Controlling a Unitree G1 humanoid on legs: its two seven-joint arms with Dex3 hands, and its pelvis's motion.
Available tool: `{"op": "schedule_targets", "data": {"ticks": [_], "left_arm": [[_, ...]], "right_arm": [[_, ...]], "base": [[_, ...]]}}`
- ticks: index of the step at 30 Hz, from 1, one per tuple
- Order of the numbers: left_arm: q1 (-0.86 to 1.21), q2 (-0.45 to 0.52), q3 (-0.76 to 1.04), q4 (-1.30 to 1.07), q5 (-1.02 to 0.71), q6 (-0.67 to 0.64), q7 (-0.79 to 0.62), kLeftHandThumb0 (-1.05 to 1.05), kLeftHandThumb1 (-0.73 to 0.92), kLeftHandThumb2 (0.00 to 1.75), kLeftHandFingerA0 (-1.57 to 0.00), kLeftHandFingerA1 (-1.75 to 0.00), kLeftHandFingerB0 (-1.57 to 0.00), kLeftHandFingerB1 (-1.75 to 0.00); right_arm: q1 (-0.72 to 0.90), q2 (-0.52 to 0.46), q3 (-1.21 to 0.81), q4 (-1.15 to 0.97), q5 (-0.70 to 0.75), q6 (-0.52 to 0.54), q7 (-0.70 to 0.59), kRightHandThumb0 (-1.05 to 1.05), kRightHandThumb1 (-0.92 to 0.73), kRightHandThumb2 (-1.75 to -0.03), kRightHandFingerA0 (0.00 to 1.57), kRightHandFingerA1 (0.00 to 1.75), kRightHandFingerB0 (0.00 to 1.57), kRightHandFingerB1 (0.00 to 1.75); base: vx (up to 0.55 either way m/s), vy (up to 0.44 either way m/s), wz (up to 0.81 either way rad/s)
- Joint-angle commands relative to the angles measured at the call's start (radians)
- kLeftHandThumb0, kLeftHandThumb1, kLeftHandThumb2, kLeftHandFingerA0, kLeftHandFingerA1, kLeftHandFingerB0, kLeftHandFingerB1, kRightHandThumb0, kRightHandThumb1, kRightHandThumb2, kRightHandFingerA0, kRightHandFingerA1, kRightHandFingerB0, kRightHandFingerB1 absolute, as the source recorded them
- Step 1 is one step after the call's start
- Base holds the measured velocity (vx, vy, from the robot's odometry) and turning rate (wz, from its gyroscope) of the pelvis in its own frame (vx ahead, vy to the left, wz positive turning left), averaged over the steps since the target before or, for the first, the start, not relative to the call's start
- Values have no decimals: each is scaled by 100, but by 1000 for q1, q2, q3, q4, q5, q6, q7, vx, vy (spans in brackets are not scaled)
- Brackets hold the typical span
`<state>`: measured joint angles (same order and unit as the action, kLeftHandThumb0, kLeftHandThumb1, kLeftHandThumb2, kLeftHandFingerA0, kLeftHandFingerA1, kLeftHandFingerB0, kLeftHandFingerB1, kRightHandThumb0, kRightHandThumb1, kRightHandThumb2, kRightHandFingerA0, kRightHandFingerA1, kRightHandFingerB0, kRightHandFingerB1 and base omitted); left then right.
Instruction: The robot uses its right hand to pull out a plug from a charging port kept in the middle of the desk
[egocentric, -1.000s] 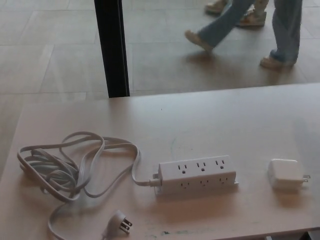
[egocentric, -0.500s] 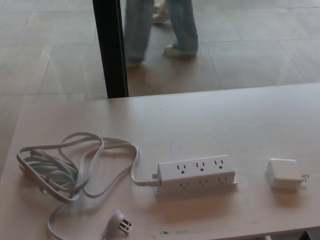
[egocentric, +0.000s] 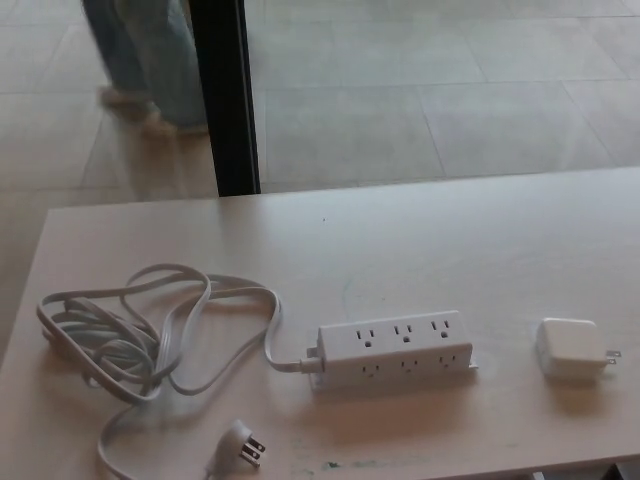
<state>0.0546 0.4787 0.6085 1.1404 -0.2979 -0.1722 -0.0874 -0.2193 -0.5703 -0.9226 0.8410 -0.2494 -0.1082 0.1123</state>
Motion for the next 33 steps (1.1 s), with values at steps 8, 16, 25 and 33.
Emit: {"op": "schedule_targets", "data": {"ticks": [8, 16, 25, 33], "left_arm": [[-8, 43, 9, 8, -15, 35, 18, -102, 78, 66, -92, -67, -69, -60], [-20, 54, -8, 24, 4, 40, 29, -94, 49, 106, -86, -78, -72, -70], [-23, 56, -16, 29, 0, 29, 36, -97, 71, 62, -94, -76, -80, -66], [-54, 56, -24, 32, 2, 30, 44, -92, 50, 107, -88, -76, -74, -68]], "right_arm": [[44, 188, -261, 158, 368, 66, -186, -75, -56, -71, 87, 102, 18, 89], [59, 190, -198, 154, 354, 63, -156, -81, -54, -62, 71, 99, 22, 95], [104, 191, -75, 134, 386, 31, -145, -84, -37, -91, 90, 104, 37, 83], [131, 165, 73, 147, 411, -36, -66, -83, -48, -58, 79, 92, 33, 86]], "base": [[0, 0, 0], [0, 0, 0], [0, 0, 0], [0, 0, 0]]}}
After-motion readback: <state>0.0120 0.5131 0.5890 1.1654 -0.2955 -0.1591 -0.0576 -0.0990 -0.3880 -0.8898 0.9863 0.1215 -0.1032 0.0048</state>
